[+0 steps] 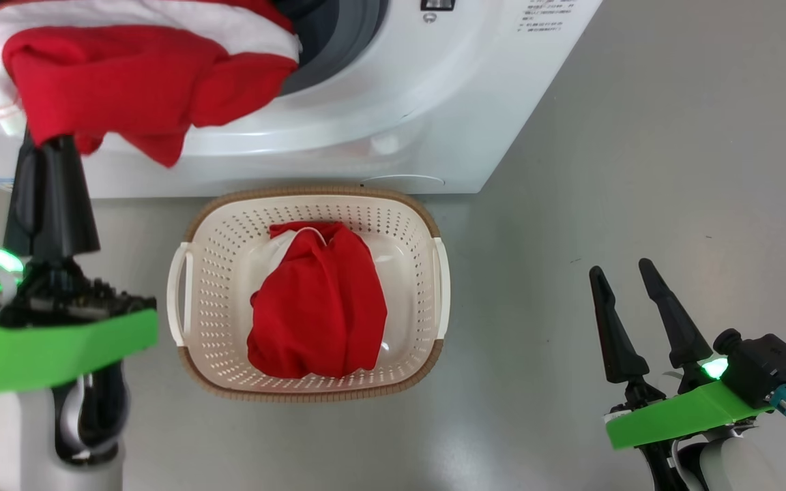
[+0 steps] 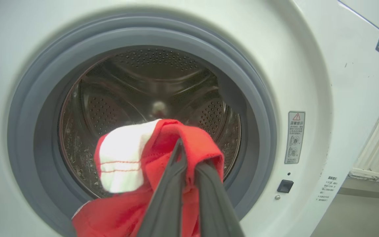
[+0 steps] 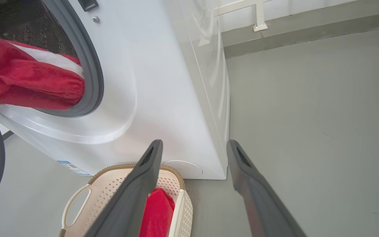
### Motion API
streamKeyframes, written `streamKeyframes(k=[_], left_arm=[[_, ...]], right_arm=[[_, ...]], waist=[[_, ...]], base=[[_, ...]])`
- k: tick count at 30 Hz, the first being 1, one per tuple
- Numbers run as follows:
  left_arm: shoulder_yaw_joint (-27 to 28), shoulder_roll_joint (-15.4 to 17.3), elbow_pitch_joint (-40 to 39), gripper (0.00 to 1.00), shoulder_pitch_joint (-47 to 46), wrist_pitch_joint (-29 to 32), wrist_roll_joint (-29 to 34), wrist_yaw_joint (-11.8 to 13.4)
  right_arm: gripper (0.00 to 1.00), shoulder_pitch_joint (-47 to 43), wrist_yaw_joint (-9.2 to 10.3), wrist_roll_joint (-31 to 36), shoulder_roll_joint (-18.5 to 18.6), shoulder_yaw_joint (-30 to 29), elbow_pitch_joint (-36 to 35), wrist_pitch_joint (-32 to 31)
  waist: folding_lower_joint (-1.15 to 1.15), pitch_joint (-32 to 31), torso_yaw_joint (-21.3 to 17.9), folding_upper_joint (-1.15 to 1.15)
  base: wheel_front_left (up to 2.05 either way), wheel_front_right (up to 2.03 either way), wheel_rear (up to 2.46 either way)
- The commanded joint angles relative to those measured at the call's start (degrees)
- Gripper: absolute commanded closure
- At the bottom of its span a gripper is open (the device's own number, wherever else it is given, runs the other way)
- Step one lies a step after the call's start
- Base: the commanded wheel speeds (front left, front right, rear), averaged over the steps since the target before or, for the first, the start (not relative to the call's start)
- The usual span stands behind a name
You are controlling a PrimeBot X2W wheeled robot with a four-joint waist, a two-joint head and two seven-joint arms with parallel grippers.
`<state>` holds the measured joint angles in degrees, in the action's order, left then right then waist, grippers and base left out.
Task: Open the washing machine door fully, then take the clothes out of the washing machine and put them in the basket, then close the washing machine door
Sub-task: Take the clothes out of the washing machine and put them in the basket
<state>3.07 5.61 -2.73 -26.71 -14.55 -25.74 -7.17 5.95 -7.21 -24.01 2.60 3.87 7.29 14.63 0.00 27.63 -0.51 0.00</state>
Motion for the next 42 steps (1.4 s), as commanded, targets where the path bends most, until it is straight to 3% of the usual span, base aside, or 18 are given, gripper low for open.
streamKeyframes(k=[1,5,11,19,22,27,32,42], left_arm=[[2.1,0.88,-3.53,1.0,2.02,-0.45,0.5,-0.32],[1.47,0.21,-4.49,1.0,4.05,-0.45,0.64,-0.32],[-0.91,0.26,0.81,1.0,5.22,-0.45,1.17,-0.32],[-5.31,0.52,10.74,1.0,4.96,-0.45,1.35,-0.32],[-7.43,1.18,17.94,1.0,3.0,-0.45,1.13,-0.32],[-9.54,2.34,27.04,0.92,-0.91,-0.45,1.01,-0.32],[-12.44,3.6,34.16,1.0,-4.73,-0.45,0.65,-0.32],[-16.75,5.27,44.42,1.0,-10.22,-0.45,-1.05,-0.32]], right_arm=[[0.0,-0.8,-0.28,0.78,0.28,1.11,-1.34,0.37],[0.0,-0.54,-0.28,0.61,0.28,1.31,-1.28,0.37],[0.0,0.24,-0.28,0.28,0.28,1.85,-1.25,0.37],[0.0,1.21,-0.28,-0.25,0.28,2.35,-1.5,0.37],[0.0,1.96,-0.28,-0.64,0.28,2.49,-1.83,0.37],[0.0,2.96,-0.28,-0.85,0.28,2.81,-2.2,0.37],[0.0,3.91,-0.28,-0.93,0.28,2.93,-2.49,0.37],[0.0,4.87,-0.28,-1.27,0.28,3.69,-3.21,0.37]], waist=[[0.0,0.2,0.07,0.0],[0.0,0.57,0.12,0.0],[0.0,1.41,-0.39,0.0],[0.0,3.57,-1.32,0.0],[0.0,5.48,-1.66,0.0],[0.0,7.82,-2.26,0.0],[0.0,9.74,-2.94,0.0],[0.0,13.21,-4.05,0.0]], base=[[0.0,0.0,0.0],[0.0,0.0,0.0],[0.0,0.0,0.0],[0.0,0.0,0.0],[0.0,0.0,0.0],[0.0,0.0,0.0],[0.0,0.0,0.0],[0.0,0.0,0.0]])
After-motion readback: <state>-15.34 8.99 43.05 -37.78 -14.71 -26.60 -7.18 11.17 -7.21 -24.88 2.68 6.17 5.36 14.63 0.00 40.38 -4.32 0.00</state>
